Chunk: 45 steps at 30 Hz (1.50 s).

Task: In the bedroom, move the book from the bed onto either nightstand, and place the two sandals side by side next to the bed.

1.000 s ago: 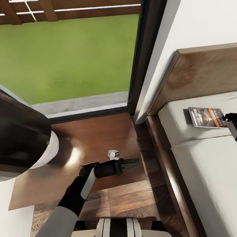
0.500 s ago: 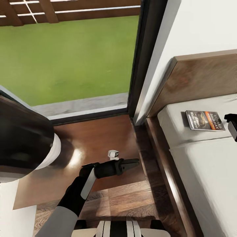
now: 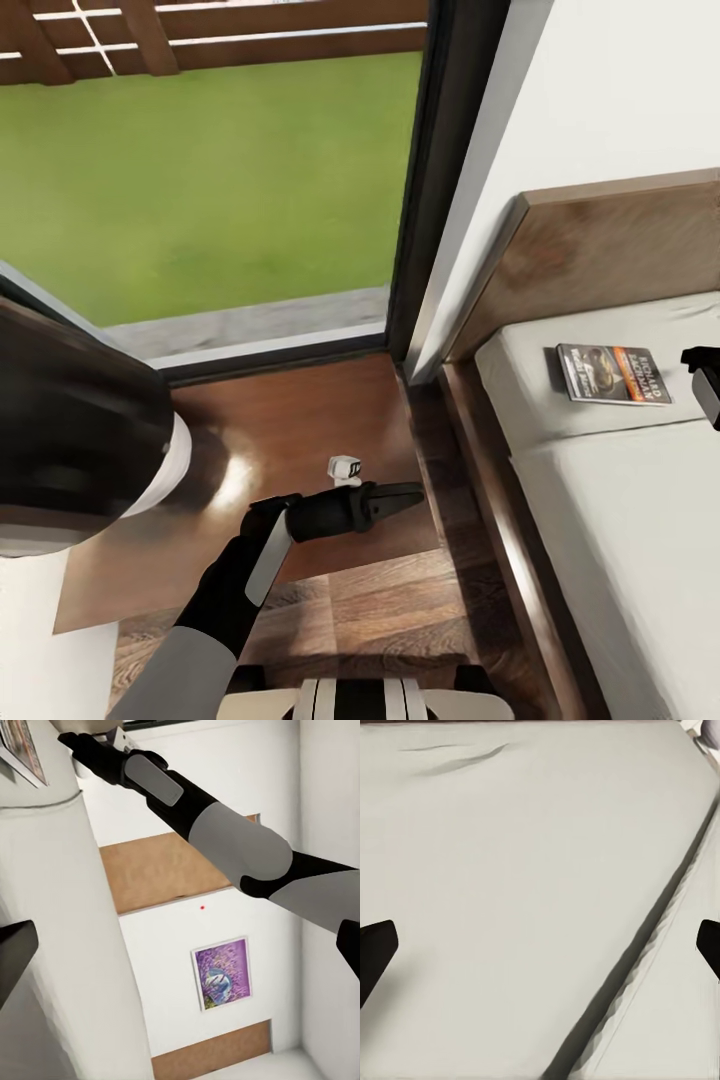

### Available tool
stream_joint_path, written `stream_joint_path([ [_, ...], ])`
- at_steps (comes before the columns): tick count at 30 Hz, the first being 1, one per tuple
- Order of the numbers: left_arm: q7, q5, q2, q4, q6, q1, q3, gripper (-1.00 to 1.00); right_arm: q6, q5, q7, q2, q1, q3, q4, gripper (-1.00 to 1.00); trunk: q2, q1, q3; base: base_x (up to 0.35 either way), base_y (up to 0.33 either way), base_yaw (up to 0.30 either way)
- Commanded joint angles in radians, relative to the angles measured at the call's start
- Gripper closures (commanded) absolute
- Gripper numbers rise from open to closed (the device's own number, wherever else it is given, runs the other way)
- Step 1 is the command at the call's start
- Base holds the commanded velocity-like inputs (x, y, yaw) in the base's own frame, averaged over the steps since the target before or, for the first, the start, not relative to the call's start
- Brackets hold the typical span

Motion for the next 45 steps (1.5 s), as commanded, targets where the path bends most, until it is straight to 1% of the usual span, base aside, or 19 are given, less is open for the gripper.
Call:
stream_joint_path([
  [1, 0.007, 0.005, 0.0, 0.001, 0.01, 0.0, 0.0, -1.0, 0.009, 0.01, 0.0, 0.001, 0.0, -0.005, 0.0, -1.0, 0.007, -0.004, 0.003, 0.0, 0.0, 0.0],
  [3, 0.039, 0.005, 0.0, 0.001, 0.01, 0.0, 0.0, -1.0, 0.013, 0.009, 0.001, 0.001, 0.0, -0.004, 0.005, -1.0, 0.021, -0.012, 0.009, 0.0, 0.0, 0.0],
  [7, 0.066, 0.006, 0.0, 0.001, 0.01, 0.0, -0.001, -1.0, 0.016, 0.013, 0.002, 0.001, 0.0, -0.003, 0.004, -1.0, 0.021, -0.012, 0.009, 0.0, 0.0, 0.0],
  [9, 0.072, 0.006, 0.0, 0.001, 0.01, 0.0, -0.001, -1.0, 0.016, 0.016, 0.004, 0.005, 0.0, -0.002, 0.003, -1.0, 0.021, -0.012, 0.009, 0.0, 0.0, 0.0],
  [11, 0.075, 0.007, 0.0, 0.001, 0.01, 0.0, -0.001, -1.0, 0.016, 0.017, 0.004, 0.019, 0.0, -0.002, 0.003, -1.0, 0.021, -0.012, 0.009, 0.0, 0.0, 0.0],
  [18, 0.081, 0.007, 0.0, 0.004, 0.01, 0.0, -0.001, -1.0, 0.016, 0.018, 0.006, 0.035, 0.0, -0.001, 0.004, -1.0, 0.021, -0.012, 0.009, 0.0, 0.0, 0.0],
  [23, 0.088, 0.008, 0.0, 0.013, 0.01, 0.0, 0.001, -1.0, 0.016, 0.019, 0.006, 0.072, 0.0, 0.003, 0.002, -1.0, 0.021, -0.012, 0.009, 0.0, 0.0, 0.0],
  [25, 0.089, 0.007, 0.0, 0.032, 0.009, 0.0, 0.001, -1.0, 0.016, 0.019, 0.006, 0.085, 0.0, 0.004, 0.001, -1.0, 0.021, -0.012, 0.009, 0.0, 0.0, 0.0],
  [27, 0.09, 0.007, 0.0, 0.05, 0.009, 0.0, 0.001, -1.0, 0.017, 0.02, 0.006, 0.104, 0.0, 0.004, 0.0, -1.0, 0.021, -0.012, 0.009, 0.0, 0.0, 0.0],
  [36, 0.09, 0.006, 0.0, 0.067, 0.009, 0.0, 0.001, -1.0, 0.017, 0.022, 0.005, 0.137, 0.0, 0.005, -0.005, -1.0, 0.021, -0.012, 0.009, 0.0, 0.0, 0.0],
  [45, 0.09, 0.006, 0.0, 0.067, 0.009, 0.0, 0.001, -1.0, 0.015, 0.023, 0.005, 0.143, 0.0, 0.005, -0.005, -1.0, 0.021, -0.012, 0.009, 0.0, 0.0, 0.0],
])
